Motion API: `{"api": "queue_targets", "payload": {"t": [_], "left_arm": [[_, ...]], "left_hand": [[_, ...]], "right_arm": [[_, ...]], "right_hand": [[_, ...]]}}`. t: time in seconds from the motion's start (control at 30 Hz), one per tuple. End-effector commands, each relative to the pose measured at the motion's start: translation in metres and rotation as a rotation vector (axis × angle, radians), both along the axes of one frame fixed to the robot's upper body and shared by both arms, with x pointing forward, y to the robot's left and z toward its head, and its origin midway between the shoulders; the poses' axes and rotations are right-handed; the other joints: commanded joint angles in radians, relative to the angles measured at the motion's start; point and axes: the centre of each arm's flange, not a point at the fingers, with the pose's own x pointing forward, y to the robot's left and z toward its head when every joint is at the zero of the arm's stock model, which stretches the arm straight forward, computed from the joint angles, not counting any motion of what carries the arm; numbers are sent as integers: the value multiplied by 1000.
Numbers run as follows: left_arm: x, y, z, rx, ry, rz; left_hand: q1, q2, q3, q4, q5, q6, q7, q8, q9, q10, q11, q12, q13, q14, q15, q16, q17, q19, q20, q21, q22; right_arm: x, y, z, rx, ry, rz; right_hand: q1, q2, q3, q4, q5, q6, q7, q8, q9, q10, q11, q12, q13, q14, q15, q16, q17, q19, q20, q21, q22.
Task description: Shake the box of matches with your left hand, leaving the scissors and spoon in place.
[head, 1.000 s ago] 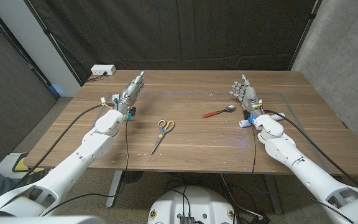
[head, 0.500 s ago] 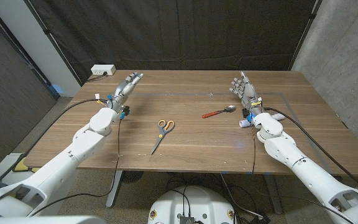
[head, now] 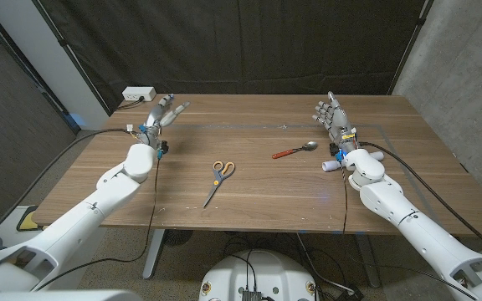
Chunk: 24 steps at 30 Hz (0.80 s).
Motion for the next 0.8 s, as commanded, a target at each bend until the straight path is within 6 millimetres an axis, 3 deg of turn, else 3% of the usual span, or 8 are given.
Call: {"api": "queue_targets", "payload": {"t": [0.03, 0.57, 0.8], "left_arm": [[-9, 23, 9, 124, -59, 270], [-15, 35, 25, 419, -27, 537], [-14, 37, 29, 497, 18, 611]], "left_hand": [[10, 5, 2, -9, 0, 13, 0, 7, 2, 10, -2, 6, 3, 16, -7, 7, 2, 4, -9, 1, 3], [34, 7, 6, -21, 0, 22, -9, 4, 3, 17, -15, 1, 4, 19, -18, 1, 1, -4, -13, -6, 1], [49, 8, 8, -28, 1, 24, -21, 0, 3, 23, -28, -1, 4, 29, -30, 0, 1, -8, 8, -10, 1]], "right_arm": [[-3, 8, -5, 4, 11, 2], [-5, 11, -1, 5, -4, 14], [-6, 9, 3, 6, -8, 8]], "right_hand": [[0, 5, -2, -1, 10, 8, -3, 6, 2, 10, -5, 8, 4, 10, -3, 5, 3, 4, -4, -7, 1], [-1, 7, -4, -1, 10, 11, 4, 5, 2, 13, -4, 8, 4, 13, -2, 4, 2, 7, -2, -16, 2], [-2, 7, -5, -1, 11, 11, 8, 5, 2, 16, -5, 8, 4, 16, -3, 5, 2, 8, -1, -19, 2]]}}
